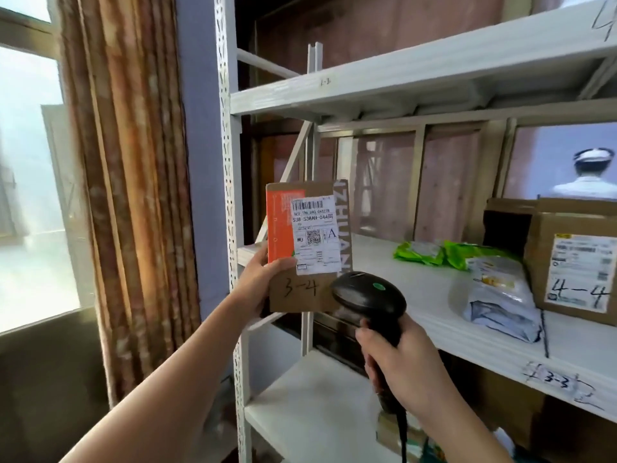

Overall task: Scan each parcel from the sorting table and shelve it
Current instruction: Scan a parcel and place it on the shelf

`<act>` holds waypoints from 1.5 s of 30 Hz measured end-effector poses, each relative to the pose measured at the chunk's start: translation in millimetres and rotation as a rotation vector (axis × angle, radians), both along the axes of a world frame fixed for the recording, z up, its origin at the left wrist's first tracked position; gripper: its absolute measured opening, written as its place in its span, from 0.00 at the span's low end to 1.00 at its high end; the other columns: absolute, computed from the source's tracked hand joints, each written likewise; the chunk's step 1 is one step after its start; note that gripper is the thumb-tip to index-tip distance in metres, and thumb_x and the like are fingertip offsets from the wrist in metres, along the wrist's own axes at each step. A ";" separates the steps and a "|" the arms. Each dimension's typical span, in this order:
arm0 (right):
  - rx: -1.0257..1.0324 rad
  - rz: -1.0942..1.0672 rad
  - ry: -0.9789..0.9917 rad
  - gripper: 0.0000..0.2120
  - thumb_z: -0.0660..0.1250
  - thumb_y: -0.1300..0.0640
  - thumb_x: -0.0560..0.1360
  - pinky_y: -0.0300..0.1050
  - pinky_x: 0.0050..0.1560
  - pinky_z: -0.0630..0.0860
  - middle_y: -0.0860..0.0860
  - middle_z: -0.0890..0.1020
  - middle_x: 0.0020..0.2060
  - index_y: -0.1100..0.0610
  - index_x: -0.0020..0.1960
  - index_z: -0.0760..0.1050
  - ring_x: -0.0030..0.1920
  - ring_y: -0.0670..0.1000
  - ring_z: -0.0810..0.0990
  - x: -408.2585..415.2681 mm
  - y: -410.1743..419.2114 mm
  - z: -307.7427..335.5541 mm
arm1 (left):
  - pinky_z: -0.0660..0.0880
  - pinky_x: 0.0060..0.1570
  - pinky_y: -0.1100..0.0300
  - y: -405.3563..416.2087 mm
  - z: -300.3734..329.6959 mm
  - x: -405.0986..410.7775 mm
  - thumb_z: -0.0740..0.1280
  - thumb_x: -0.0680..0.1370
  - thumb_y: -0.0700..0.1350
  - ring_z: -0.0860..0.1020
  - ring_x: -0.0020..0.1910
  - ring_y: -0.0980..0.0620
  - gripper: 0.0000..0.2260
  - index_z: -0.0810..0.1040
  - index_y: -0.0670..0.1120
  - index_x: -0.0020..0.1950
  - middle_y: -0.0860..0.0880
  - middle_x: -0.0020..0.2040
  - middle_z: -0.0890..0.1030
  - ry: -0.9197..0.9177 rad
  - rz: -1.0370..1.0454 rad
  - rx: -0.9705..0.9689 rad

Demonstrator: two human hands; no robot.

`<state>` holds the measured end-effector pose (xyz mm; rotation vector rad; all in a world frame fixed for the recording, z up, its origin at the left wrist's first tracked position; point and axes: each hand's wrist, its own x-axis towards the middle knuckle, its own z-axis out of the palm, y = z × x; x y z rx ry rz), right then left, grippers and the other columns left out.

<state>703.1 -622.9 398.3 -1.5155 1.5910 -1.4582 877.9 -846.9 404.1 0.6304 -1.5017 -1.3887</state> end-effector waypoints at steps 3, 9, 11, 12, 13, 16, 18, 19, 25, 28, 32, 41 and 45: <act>-0.030 -0.096 0.024 0.05 0.66 0.56 0.79 0.55 0.38 0.77 0.54 0.77 0.25 0.57 0.47 0.74 0.26 0.54 0.76 2.2 -14.7 14.4 | 0.83 0.44 0.54 -36.8 17.2 -5.1 0.76 0.68 0.50 0.87 0.51 0.46 0.30 0.73 0.53 0.69 0.45 0.59 0.86 -0.004 -0.097 -0.034; -0.058 -0.257 -0.017 0.06 0.66 0.57 0.79 0.52 0.36 0.75 0.56 0.75 0.26 0.59 0.47 0.73 0.27 0.56 0.74 27.7 -48.6 34.6 | 0.77 0.64 0.39 -115.4 46.0 -26.9 0.82 0.64 0.52 0.81 0.65 0.39 0.41 0.70 0.51 0.74 0.44 0.66 0.82 0.148 -0.245 -0.070; -0.065 -0.303 -0.034 0.08 0.66 0.57 0.79 0.52 0.35 0.75 0.57 0.75 0.26 0.61 0.45 0.73 0.27 0.56 0.73 37.9 -59.9 36.7 | 0.79 0.62 0.40 -135.0 51.1 -40.2 0.85 0.62 0.53 0.82 0.64 0.40 0.46 0.68 0.48 0.76 0.43 0.67 0.81 0.116 -0.279 -0.076; -0.067 -0.322 -0.035 0.08 0.66 0.57 0.79 0.52 0.35 0.74 0.57 0.74 0.26 0.62 0.45 0.72 0.27 0.56 0.73 41.6 -64.6 37.7 | 0.81 0.60 0.43 -144.2 50.8 -48.3 0.85 0.61 0.52 0.83 0.62 0.42 0.48 0.67 0.48 0.76 0.43 0.67 0.81 0.104 -0.293 -0.068; -0.071 -0.340 -0.038 0.08 0.66 0.57 0.79 0.53 0.36 0.74 0.57 0.74 0.26 0.62 0.45 0.73 0.27 0.56 0.73 44.8 -68.4 39.3 | 0.82 0.58 0.45 -151.3 49.7 -55.9 0.85 0.60 0.51 0.83 0.61 0.43 0.49 0.66 0.49 0.77 0.43 0.67 0.81 0.096 -0.312 -0.059; -0.072 -0.405 -0.037 0.05 0.66 0.57 0.78 0.53 0.35 0.74 0.57 0.74 0.25 0.59 0.46 0.73 0.27 0.56 0.73 48.0 -76.7 45.8 | 0.81 0.60 0.42 -170.8 42.5 -81.8 0.87 0.57 0.50 0.83 0.62 0.43 0.55 0.62 0.54 0.79 0.43 0.68 0.80 0.055 -0.382 -0.042; -0.049 -0.453 -0.021 0.06 0.66 0.58 0.78 0.51 0.35 0.74 0.57 0.74 0.25 0.59 0.46 0.73 0.27 0.56 0.73 44.6 -81.0 50.0 | 0.79 0.62 0.40 -179.5 40.3 -98.4 0.87 0.57 0.47 0.82 0.62 0.43 0.57 0.60 0.56 0.79 0.43 0.67 0.80 0.036 -0.415 -0.037; -0.039 -0.471 -0.015 0.06 0.66 0.58 0.78 0.50 0.35 0.75 0.57 0.75 0.25 0.60 0.46 0.73 0.27 0.56 0.73 42.0 -82.9 51.5 | 0.79 0.62 0.41 -183.1 40.2 -106.5 0.87 0.57 0.46 0.82 0.62 0.43 0.57 0.59 0.56 0.79 0.43 0.66 0.80 0.025 -0.424 -0.036; 0.021 -0.528 -0.013 0.03 0.66 0.59 0.79 0.50 0.33 0.75 0.56 0.75 0.24 0.59 0.49 0.73 0.24 0.53 0.73 22.7 -100.0 46.6 | 0.81 0.52 0.47 -212.4 43.9 -151.1 0.81 0.68 0.35 0.81 0.61 0.44 0.54 0.51 0.59 0.82 0.45 0.64 0.79 -0.050 -0.461 -0.016; 0.022 -0.550 -0.058 0.03 0.67 0.60 0.78 0.47 0.30 0.73 0.56 0.75 0.24 0.57 0.51 0.74 0.24 0.53 0.72 15.6 -111.3 44.6 | 0.80 0.53 0.48 -228.7 45.5 -168.7 0.81 0.68 0.34 0.80 0.61 0.45 0.53 0.53 0.59 0.81 0.46 0.65 0.79 -0.115 -0.459 -0.053; 0.050 -0.556 -0.054 0.03 0.68 0.58 0.76 0.46 0.30 0.74 0.57 0.76 0.24 0.52 0.49 0.76 0.24 0.54 0.74 8.6 -128.0 44.9 | 0.76 0.66 0.41 -252.8 44.4 -185.1 0.86 0.59 0.41 0.78 0.66 0.46 0.58 0.54 0.64 0.77 0.47 0.68 0.78 -0.182 -0.481 -0.114; 0.063 -0.576 0.001 0.03 0.66 0.59 0.77 0.40 0.27 0.73 0.53 0.75 0.23 0.52 0.47 0.74 0.22 0.50 0.73 6.0 -160.9 44.3 | 0.76 0.65 0.37 -292.1 45.7 -211.9 0.84 0.62 0.37 0.78 0.66 0.43 0.57 0.52 0.64 0.78 0.48 0.68 0.77 -0.253 -0.487 -0.129; 0.045 -0.579 -0.002 0.03 0.65 0.61 0.77 0.40 0.27 0.72 0.52 0.74 0.23 0.55 0.48 0.72 0.22 0.50 0.71 5.2 -173.2 44.9 | 0.76 0.63 0.40 -300.0 48.8 -221.1 0.81 0.68 0.32 0.78 0.66 0.45 0.54 0.51 0.61 0.81 0.48 0.69 0.77 -0.260 -0.491 -0.128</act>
